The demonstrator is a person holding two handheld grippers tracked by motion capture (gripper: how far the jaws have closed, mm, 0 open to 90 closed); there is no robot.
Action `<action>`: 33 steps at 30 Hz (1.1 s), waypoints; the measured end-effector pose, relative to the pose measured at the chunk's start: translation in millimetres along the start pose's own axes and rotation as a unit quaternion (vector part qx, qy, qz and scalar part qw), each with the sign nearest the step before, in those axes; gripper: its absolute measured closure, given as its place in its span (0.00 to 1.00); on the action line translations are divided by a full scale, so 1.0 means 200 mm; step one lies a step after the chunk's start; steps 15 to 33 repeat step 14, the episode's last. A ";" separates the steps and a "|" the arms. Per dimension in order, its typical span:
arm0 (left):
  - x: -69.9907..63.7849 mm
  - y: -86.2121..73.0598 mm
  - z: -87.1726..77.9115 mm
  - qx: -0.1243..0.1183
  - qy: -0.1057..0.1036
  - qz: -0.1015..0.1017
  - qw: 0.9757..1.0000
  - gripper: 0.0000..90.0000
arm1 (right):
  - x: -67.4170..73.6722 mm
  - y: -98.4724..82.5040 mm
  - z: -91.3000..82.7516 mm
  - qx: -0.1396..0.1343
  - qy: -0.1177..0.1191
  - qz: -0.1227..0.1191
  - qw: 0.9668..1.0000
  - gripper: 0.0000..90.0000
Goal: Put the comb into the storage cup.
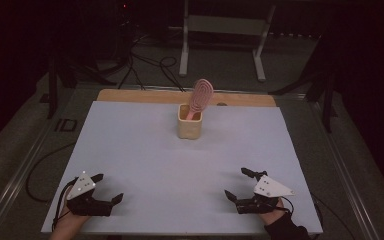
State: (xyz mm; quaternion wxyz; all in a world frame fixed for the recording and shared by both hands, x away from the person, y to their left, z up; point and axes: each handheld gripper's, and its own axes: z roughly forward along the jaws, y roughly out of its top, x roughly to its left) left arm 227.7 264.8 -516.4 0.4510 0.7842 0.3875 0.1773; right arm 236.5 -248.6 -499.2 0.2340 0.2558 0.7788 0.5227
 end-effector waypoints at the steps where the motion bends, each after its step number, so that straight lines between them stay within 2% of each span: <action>1: 0.00 0.00 0.00 -0.001 0.001 -0.001 1.000 0.00 | 0.00 0.00 0.00 0.001 0.000 0.000 1.000 0.10; 6: 0.00 0.00 0.00 -0.007 0.005 -0.001 1.000 0.00 | 0.00 0.00 0.01 0.004 0.001 0.000 1.000 0.10; 10: 0.00 0.01 -0.01 -0.012 0.019 -0.006 1.000 0.00 | 0.00 -0.01 0.01 0.003 0.001 0.004 1.000 0.10; 12: 0.01 0.00 -0.02 -0.015 0.017 -0.011 1.000 0.00 | -0.01 -0.01 0.01 0.005 0.003 0.004 1.000 0.10; 33: 0.01 0.00 -0.02 -0.015 0.018 -0.010 1.000 0.00 | -0.01 -0.01 0.01 0.006 0.004 0.005 1.000 0.10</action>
